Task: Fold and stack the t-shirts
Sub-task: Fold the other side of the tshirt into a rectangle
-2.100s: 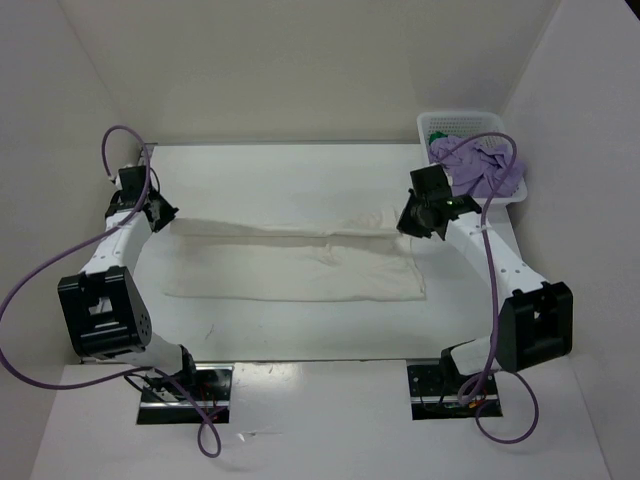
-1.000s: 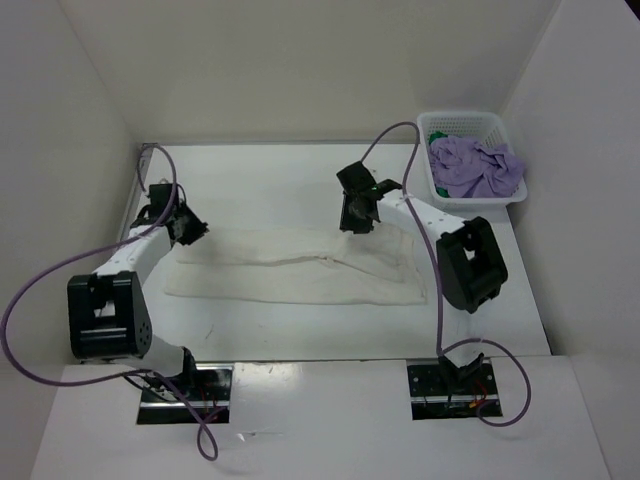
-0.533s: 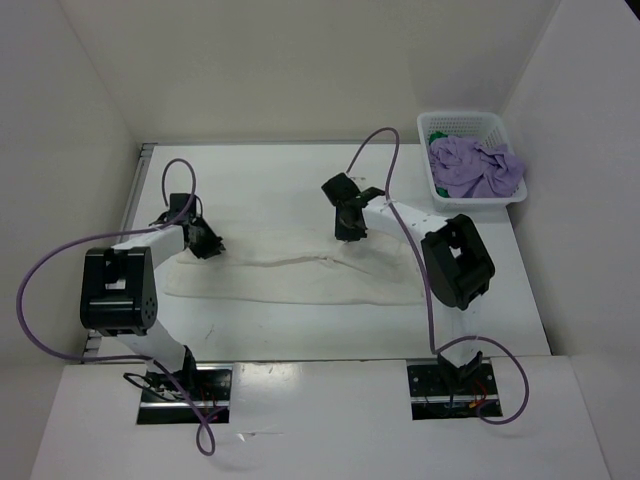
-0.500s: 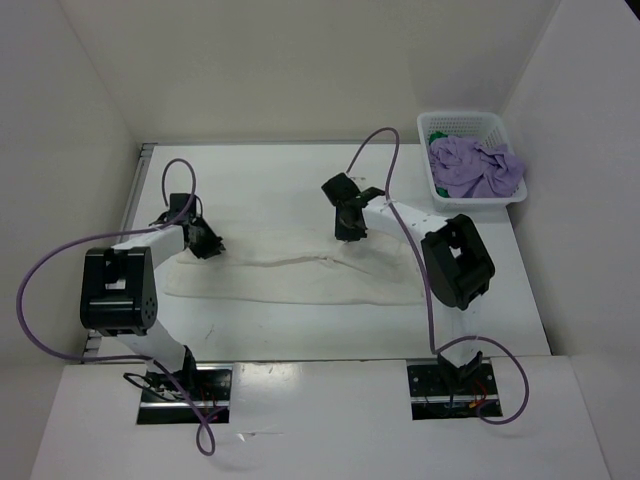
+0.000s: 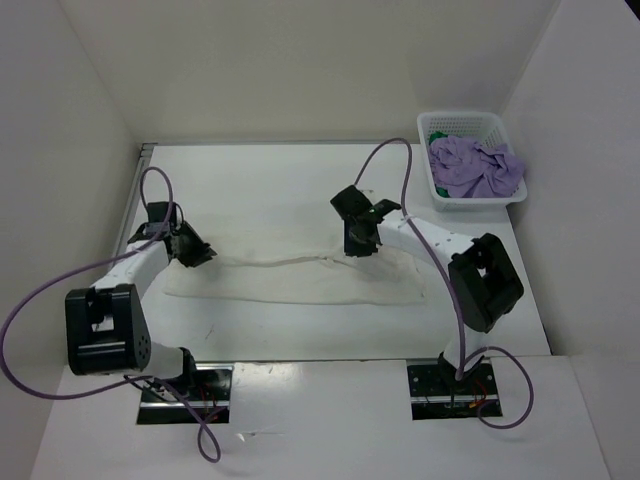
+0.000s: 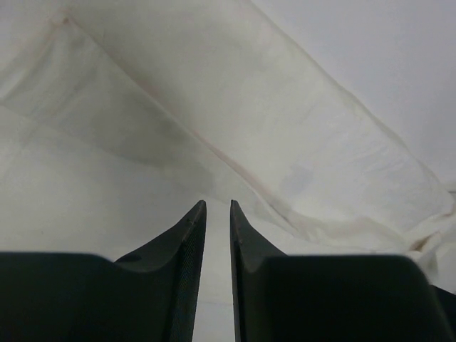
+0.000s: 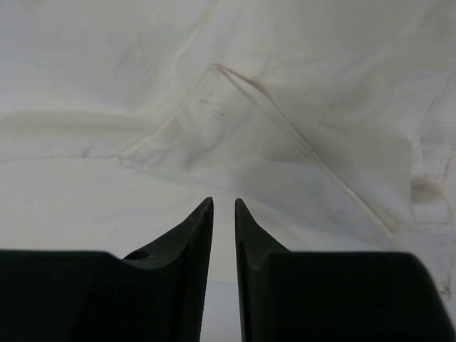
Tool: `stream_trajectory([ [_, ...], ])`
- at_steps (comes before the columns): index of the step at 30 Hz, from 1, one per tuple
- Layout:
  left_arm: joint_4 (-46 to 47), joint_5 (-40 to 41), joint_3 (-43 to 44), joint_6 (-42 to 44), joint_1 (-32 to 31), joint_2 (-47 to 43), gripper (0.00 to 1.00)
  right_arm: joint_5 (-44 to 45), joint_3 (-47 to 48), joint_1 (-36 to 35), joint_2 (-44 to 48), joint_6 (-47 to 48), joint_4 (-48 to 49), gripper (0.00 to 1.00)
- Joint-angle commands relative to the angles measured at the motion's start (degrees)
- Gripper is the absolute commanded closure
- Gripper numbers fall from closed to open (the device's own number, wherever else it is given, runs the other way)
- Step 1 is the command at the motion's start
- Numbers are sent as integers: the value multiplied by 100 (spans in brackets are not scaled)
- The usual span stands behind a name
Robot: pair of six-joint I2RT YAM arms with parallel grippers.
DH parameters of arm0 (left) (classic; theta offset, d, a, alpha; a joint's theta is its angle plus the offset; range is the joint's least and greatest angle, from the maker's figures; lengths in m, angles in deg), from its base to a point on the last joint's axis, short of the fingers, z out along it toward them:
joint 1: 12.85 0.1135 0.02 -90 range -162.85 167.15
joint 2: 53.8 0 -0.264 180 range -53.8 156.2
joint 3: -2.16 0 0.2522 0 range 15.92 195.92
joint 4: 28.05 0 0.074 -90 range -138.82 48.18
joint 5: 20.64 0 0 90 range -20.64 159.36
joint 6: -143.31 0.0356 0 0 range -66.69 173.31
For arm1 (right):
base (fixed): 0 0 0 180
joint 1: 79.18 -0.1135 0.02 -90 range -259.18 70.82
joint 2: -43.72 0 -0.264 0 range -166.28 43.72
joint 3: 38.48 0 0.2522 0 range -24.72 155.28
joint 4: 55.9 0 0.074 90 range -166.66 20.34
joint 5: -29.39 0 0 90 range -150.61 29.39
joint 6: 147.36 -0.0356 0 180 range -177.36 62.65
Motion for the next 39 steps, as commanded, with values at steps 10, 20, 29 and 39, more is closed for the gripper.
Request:
stream_trajectory([
  [10,145,485,693,187,-532,202,74,760,1620,58,-1253,446,-2,61],
  [20,269,741,966,240,-674,1213,74,1094,1893,58,-1640,561,-116,60],
  [29,374,214,220,56,-437,801,74,1060,1665,58,-1640,561,-116,61],
  [39,84,-182,-124,-129,-313,-77,71,576,848,58,-788,439,-55,87],
])
